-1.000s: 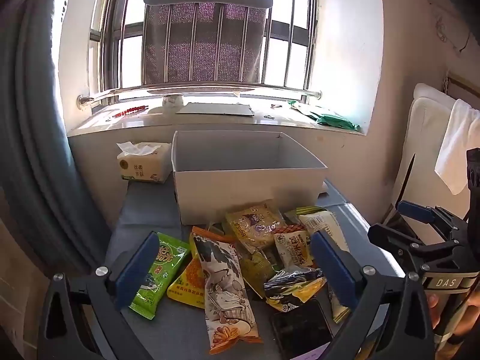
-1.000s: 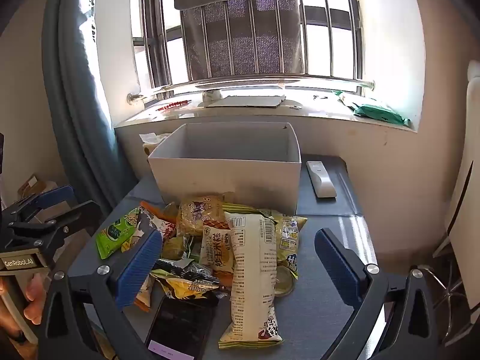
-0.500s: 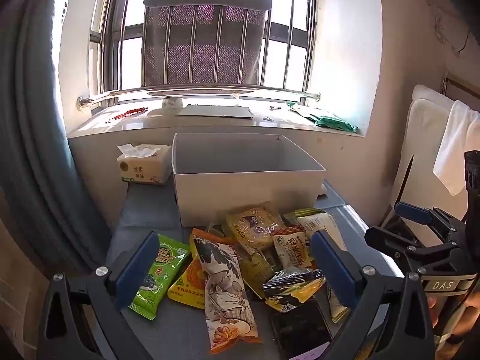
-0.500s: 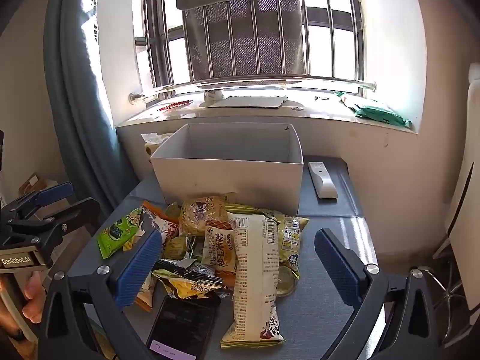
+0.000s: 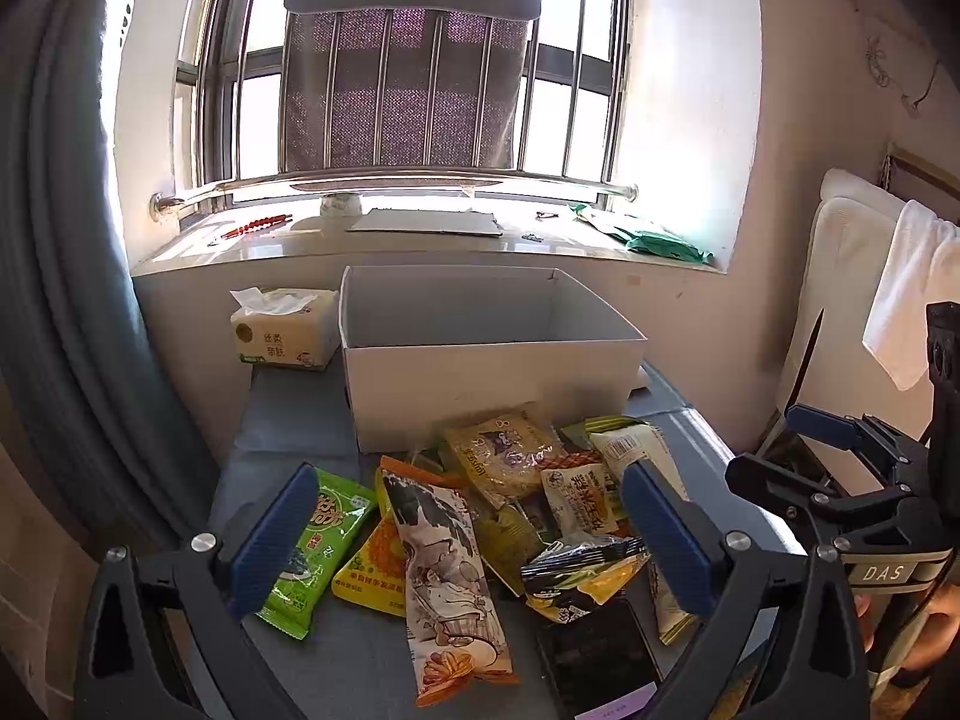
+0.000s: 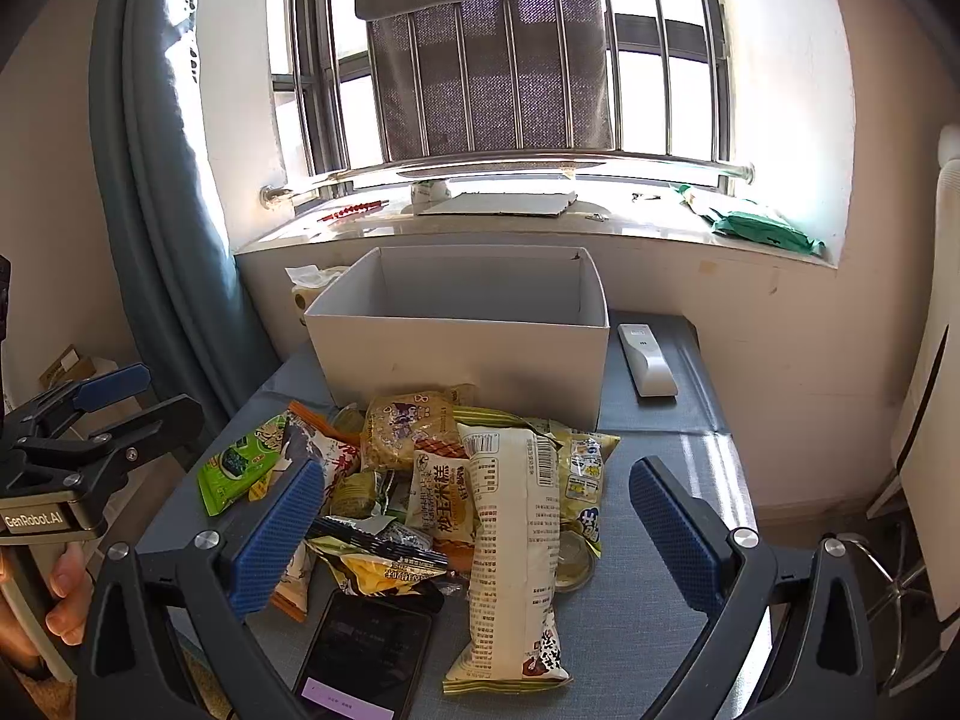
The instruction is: Organize snacks
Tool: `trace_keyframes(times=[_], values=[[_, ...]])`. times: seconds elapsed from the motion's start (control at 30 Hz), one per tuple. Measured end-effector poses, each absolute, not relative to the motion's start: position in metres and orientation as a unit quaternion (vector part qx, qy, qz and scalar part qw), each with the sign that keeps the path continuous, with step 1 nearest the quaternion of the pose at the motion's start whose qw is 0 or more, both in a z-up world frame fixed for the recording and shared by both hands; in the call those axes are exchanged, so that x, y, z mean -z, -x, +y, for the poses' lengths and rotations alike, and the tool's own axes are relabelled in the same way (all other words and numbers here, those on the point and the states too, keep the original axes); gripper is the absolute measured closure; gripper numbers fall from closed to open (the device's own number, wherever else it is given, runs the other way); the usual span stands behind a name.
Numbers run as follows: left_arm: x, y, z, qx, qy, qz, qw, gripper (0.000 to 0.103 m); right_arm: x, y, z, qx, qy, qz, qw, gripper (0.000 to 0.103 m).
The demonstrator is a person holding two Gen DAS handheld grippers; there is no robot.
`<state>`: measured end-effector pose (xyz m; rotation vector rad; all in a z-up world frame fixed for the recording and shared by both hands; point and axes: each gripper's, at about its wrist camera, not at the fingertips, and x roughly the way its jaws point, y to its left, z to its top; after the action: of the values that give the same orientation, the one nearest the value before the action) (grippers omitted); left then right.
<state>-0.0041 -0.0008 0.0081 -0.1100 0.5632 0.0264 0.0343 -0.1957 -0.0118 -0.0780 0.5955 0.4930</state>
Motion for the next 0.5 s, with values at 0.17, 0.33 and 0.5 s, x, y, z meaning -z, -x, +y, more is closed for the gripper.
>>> trace_keyframes(times=[0.17,0.33,0.5], values=[[-0.0081,0.0043,-0.0006,-0.013,0.055,0.279,0.959,0.0,0.012,-0.0339,-0.1955,-0.241,0.036,0.291,0.925,0.0],[-0.008,0.0044,-0.0001,-0.012,0.056,0.279,0.959,0.0,0.0122,-0.0334,-0.1951,-0.242,0.037,0.291,0.925,0.0],[-0.0078,0.0048,0.0002,-0.012,0.056,0.279,0.959,0.0,0.0123,-0.0335,-0.1951,-0.241,0.037,0.291,0.925,0.0]])
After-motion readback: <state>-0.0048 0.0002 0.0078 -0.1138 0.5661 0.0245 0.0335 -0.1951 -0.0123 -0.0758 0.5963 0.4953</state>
